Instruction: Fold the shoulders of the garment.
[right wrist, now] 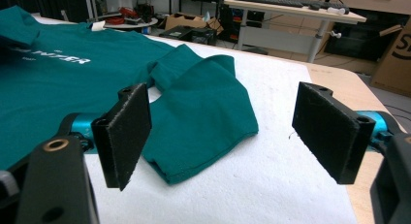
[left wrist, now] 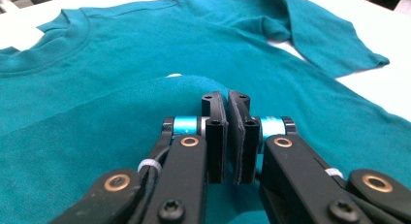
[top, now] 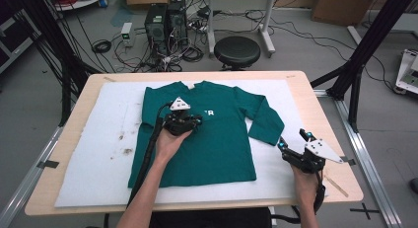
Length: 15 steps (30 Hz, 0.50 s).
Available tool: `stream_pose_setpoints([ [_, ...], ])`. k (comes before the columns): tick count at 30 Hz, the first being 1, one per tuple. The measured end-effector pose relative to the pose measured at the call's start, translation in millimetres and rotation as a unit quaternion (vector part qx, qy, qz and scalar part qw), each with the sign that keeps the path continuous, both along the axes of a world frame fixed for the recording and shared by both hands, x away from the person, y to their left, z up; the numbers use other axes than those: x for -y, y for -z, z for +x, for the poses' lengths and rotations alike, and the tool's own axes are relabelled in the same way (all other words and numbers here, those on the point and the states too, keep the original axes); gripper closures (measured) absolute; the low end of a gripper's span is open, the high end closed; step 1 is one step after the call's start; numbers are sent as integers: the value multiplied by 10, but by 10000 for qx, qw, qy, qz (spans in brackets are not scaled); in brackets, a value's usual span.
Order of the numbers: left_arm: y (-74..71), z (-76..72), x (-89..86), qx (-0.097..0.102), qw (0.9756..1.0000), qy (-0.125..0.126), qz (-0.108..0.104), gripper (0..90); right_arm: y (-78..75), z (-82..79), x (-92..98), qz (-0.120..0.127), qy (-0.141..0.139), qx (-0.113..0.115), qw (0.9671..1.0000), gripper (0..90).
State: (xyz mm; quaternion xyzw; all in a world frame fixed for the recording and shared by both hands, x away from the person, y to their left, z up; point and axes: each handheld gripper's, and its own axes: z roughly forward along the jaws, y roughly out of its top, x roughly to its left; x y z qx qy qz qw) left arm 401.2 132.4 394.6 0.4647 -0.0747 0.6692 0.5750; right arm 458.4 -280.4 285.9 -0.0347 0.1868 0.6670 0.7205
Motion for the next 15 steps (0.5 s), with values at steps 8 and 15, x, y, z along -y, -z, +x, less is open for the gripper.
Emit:
stream_pose_setpoints([
  [8, 15, 31, 124, 23, 9999, 7, 139, 856, -2, -1, -3, 7, 30, 0, 10000, 223],
  [15, 21, 43, 215, 13, 9998, 47, 196, 856, 1, 0, -7, -1, 15, -19, 10000, 223],
])
